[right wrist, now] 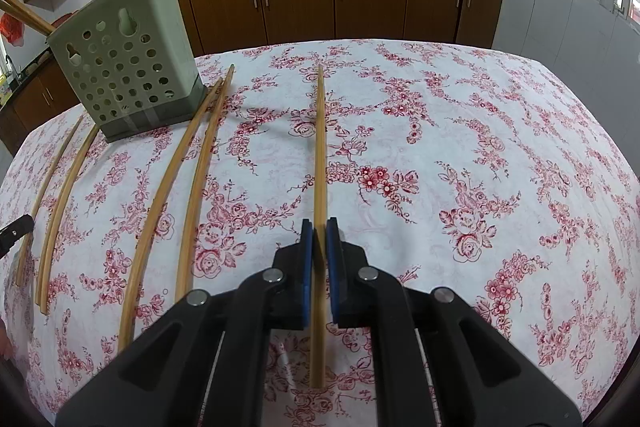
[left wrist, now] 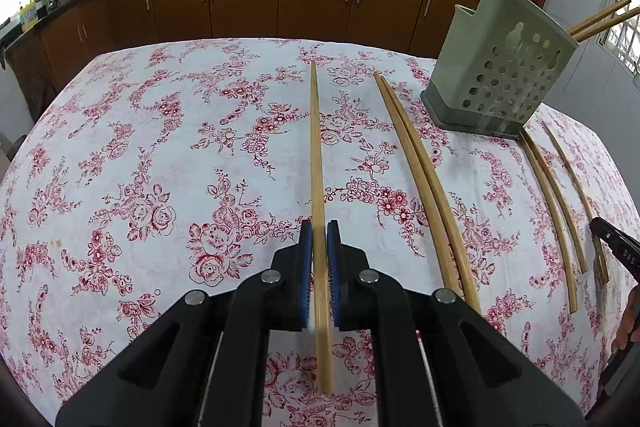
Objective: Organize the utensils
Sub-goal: 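Grasp another chopstick with the left tool while the right tool grasps one too, then lift both held chopsticks and lower them into the green holder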
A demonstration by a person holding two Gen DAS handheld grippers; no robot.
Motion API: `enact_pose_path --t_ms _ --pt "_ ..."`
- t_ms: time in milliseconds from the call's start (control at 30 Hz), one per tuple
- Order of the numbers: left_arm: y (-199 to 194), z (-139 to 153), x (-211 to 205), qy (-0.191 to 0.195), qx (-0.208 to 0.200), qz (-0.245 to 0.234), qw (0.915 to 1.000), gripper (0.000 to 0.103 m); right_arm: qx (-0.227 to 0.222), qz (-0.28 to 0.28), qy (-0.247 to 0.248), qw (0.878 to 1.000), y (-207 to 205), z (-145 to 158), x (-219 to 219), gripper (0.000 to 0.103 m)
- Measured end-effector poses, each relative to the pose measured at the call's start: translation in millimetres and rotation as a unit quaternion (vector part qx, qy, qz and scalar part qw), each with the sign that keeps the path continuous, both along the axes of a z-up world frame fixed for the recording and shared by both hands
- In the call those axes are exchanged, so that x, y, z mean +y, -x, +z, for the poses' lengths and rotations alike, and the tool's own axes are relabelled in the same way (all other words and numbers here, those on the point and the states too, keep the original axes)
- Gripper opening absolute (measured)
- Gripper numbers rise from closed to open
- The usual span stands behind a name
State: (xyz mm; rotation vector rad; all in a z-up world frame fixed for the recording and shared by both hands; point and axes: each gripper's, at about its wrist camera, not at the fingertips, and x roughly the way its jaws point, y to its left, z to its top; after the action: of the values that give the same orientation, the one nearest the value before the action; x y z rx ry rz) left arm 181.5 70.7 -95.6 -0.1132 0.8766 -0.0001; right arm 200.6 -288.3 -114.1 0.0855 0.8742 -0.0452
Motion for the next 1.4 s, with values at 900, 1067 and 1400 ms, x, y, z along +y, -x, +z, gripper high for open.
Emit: enact_pose_path --t_ms 900,1067,1400 --pt "3.5 0.6 -5.2 -0.016 0.002 0.001 0.9999 0.009 -0.001 -0.002 -0.011 1.0 4.0 -0.2 -1.7 0.009" --pt "16.0 -0.2 -11.6 -0.023 0.003 -0.003 0.9997 0.009 -0.001 0.001 -0.018 1.0 10.9 -0.2 -2.4 0.009" --pt "35.2 8.4 -17.8 -0.041 -0.001 -0.009 0.9991 0.008 -0.037 0.001 -0.022 0.999 35.1 23.0 -10.9 0.008"
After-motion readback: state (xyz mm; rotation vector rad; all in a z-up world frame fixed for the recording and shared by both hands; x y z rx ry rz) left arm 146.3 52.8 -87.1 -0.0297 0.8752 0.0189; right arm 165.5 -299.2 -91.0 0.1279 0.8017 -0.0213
